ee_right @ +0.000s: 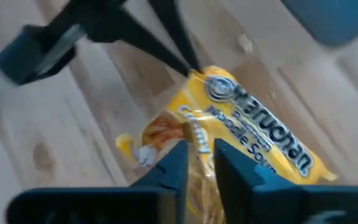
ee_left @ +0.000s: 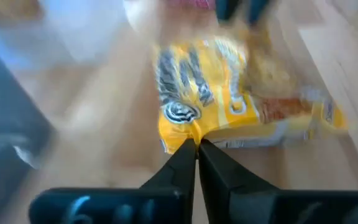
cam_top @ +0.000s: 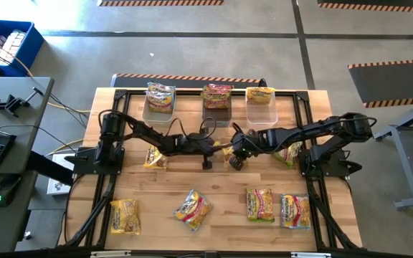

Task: Sort Maruchan noodles
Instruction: Put the yellow noodle pack into the transparent bin

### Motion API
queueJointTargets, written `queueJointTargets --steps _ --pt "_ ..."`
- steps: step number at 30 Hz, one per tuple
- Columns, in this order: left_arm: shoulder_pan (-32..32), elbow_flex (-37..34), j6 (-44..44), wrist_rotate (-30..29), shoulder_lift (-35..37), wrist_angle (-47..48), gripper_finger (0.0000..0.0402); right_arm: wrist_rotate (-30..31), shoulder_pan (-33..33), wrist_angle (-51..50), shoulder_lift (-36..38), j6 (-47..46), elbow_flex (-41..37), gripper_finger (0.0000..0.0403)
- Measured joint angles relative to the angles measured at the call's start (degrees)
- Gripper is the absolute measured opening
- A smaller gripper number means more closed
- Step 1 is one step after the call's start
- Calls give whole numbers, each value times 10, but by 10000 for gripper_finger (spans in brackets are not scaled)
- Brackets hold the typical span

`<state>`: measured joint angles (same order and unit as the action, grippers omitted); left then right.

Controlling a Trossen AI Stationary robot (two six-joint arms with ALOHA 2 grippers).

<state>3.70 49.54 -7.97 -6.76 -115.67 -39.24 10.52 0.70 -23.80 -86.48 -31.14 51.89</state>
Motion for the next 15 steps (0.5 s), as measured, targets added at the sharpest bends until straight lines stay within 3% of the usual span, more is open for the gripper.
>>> queueJointTargets --steps 9,15 --pt "1 -30 -125 -26 86 2 1 -76 -46 -97 0 180 128 192" --pt "-2 -55 -175 -28 146 3 0 -175 -104 -106 0 265 152 267"
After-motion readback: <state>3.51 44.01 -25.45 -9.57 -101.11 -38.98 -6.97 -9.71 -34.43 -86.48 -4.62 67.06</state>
